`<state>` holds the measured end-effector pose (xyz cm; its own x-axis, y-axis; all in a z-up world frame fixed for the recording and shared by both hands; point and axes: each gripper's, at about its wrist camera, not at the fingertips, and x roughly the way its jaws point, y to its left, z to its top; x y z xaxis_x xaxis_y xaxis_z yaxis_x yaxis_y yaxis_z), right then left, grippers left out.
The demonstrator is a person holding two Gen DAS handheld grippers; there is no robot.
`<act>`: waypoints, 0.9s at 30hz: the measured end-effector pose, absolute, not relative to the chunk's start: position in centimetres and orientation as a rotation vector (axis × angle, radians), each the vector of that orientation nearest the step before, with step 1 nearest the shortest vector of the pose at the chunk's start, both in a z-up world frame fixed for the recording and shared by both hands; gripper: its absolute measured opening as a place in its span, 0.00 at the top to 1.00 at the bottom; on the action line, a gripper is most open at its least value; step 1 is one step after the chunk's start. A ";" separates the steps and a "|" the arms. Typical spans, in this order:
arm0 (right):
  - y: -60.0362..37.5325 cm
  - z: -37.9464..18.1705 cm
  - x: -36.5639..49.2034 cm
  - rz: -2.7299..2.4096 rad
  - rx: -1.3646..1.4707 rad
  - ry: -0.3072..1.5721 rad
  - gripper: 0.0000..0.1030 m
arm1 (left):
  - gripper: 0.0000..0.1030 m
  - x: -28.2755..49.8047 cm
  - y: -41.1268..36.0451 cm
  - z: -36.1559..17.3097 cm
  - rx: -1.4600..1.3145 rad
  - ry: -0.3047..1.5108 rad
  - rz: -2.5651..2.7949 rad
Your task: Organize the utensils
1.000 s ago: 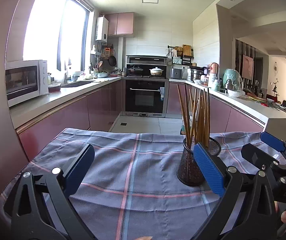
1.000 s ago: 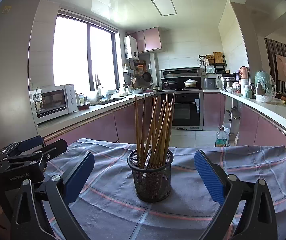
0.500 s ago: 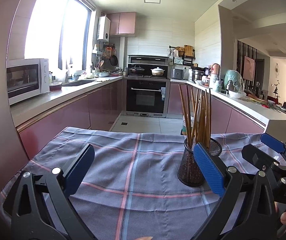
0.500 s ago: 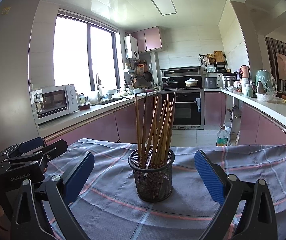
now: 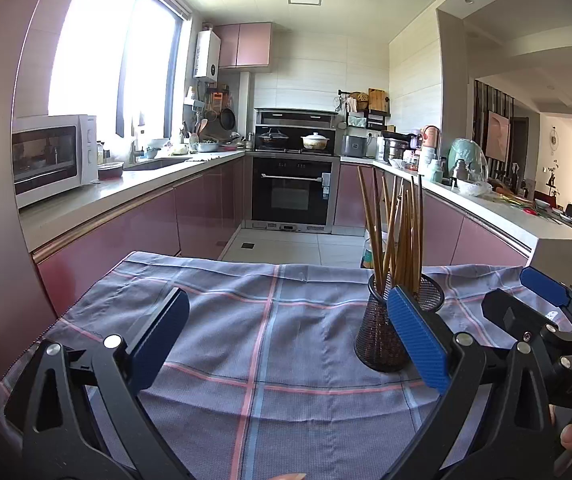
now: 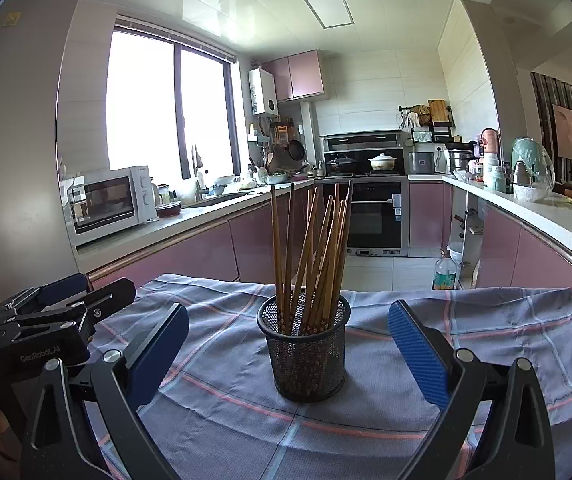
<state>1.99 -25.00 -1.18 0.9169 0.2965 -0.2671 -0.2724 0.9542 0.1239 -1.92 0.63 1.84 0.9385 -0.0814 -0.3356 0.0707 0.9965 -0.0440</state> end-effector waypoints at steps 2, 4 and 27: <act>-25.0 -1.2 1.9 0.291 0.083 0.288 0.06 | 0.05 -2.0 0.7 1.8 -0.033 0.343 -0.078; -25.0 -1.3 1.9 0.289 0.081 0.288 0.06 | 0.05 -2.0 0.7 1.9 -0.032 0.342 -0.077; -25.2 -1.1 2.0 0.289 0.080 0.289 0.07 | 0.05 -2.0 0.7 1.8 -0.034 0.342 -0.078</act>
